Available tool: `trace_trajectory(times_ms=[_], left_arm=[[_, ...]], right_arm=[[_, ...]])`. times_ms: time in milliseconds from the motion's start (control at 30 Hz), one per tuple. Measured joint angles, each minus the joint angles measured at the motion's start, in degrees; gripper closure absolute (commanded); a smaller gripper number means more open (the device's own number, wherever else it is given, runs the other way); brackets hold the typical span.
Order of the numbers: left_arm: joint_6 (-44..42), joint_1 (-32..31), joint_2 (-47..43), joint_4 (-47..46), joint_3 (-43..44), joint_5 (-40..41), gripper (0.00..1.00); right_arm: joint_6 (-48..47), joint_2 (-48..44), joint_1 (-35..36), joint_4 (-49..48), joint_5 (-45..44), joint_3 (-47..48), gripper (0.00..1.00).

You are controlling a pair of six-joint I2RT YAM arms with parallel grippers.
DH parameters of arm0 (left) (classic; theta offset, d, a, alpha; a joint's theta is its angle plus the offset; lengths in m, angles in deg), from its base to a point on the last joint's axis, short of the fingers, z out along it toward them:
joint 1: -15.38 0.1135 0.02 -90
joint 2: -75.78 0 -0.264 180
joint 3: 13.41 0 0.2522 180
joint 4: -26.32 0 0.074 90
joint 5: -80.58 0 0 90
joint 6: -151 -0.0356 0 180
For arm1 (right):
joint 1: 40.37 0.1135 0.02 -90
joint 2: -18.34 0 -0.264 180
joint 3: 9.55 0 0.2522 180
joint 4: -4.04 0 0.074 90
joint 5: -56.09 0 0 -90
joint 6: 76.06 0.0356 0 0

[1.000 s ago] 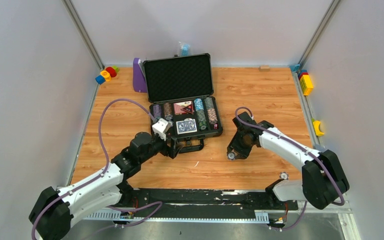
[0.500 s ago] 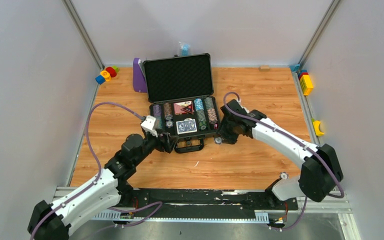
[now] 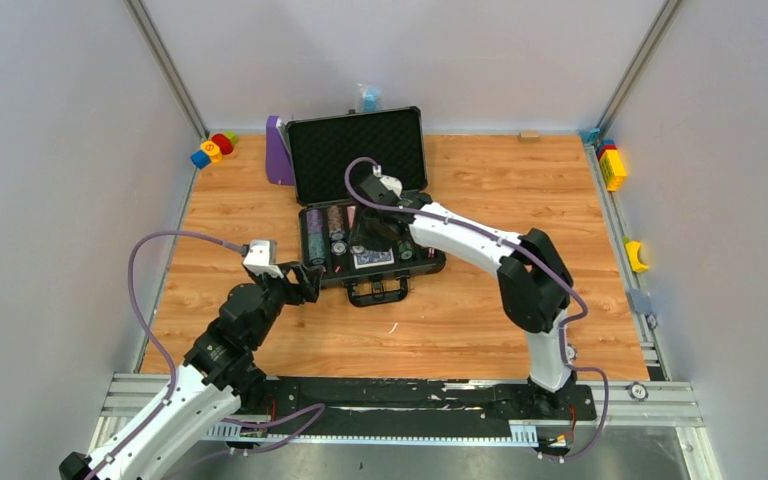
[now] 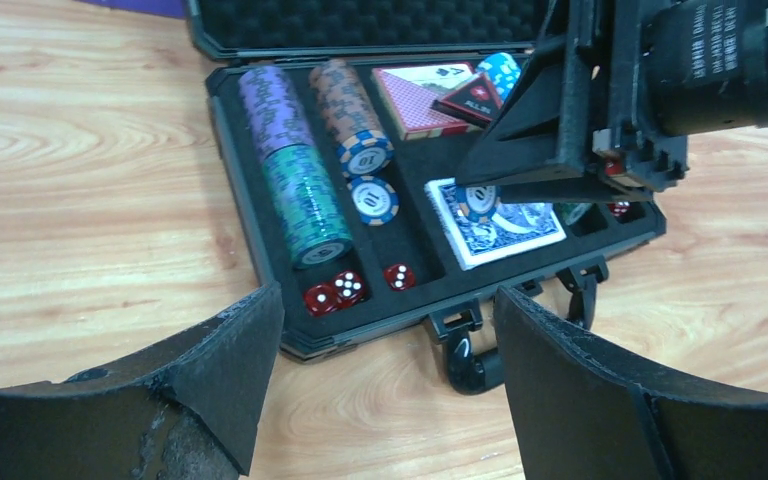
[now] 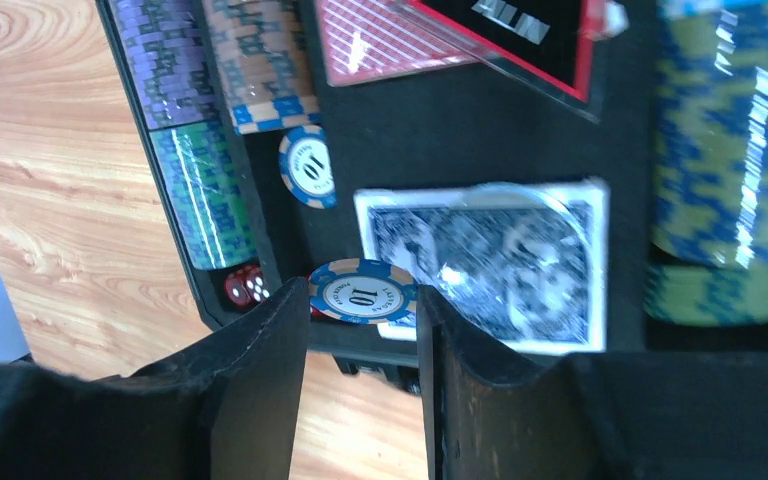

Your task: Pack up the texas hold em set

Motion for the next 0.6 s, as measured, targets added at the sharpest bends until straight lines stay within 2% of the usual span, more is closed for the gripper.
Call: trace_trajectory(times_ms=[400, 467, 600], left_arm=[[1.05, 0.04, -1.53, 2.95, -1.62, 4.46, 0.16], [0.96, 0.04, -1.62, 2.97, -1.84, 4.44, 0.16], [0.55, 0.04, -2.08, 2.95, -2.01, 4.39, 0.16]], right_arm=[[-5.99, 13.31, 1.36, -2.51, -0.22, 13.66, 0.64], [-6.54, 14.64, 1.49, -2.8, -0.15, 15.43, 0.59], [-7.15, 15.45, 1.7, -2.84, -0.35, 16.74, 0.42]])
